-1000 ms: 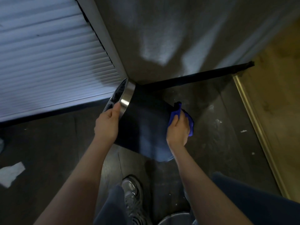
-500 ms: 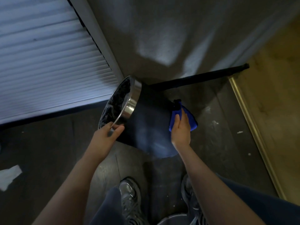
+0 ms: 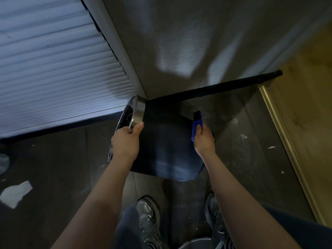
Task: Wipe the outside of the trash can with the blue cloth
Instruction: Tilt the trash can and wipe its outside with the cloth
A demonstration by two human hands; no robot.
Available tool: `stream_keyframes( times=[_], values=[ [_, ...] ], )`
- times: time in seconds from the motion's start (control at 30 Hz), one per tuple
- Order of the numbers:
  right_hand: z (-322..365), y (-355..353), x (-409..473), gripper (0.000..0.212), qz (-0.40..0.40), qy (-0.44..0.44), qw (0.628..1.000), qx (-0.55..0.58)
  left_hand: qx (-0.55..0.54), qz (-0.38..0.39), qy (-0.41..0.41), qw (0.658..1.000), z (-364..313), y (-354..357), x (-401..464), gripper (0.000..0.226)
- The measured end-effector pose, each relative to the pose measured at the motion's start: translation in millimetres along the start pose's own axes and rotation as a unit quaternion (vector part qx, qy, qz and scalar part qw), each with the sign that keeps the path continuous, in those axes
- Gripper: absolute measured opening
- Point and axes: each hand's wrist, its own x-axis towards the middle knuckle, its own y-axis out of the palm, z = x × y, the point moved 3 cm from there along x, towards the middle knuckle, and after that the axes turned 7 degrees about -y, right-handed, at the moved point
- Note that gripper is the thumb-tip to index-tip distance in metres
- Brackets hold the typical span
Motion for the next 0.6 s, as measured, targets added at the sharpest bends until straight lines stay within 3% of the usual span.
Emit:
stream_keyframes(
  times=[0.1, 0.27, 0.4, 0.47, 0.6],
  values=[
    [25, 4, 1, 0.041, 0.026, -0.002, 0.999, -0.03, -0.016, 0.036, 0.002, 0.999, 3, -2, 6, 0.035],
    [124, 41, -31, 0.042, -0.001, -0.24, 0.971, 0.016, -0.04, 0.005, 0.034, 0.999, 2, 4, 9, 0.031],
    [120, 54, -56, 0.045, 0.036, -0.342, 0.938, -0.051, -0.08, 0.006, -0.001, 0.997, 17, -2, 14, 0.031],
    [84, 40, -51, 0.044, 0.026, -0.328, 0.942, -0.068, -0.079, 0.01, -0.011, 0.997, 25, -7, 15, 0.03],
    [19, 10, -29, 0.042, -0.019, -0.128, 0.991, -0.025, -0.079, 0.017, 0.0, 0.997, 26, -9, 14, 0.029]
  ],
)
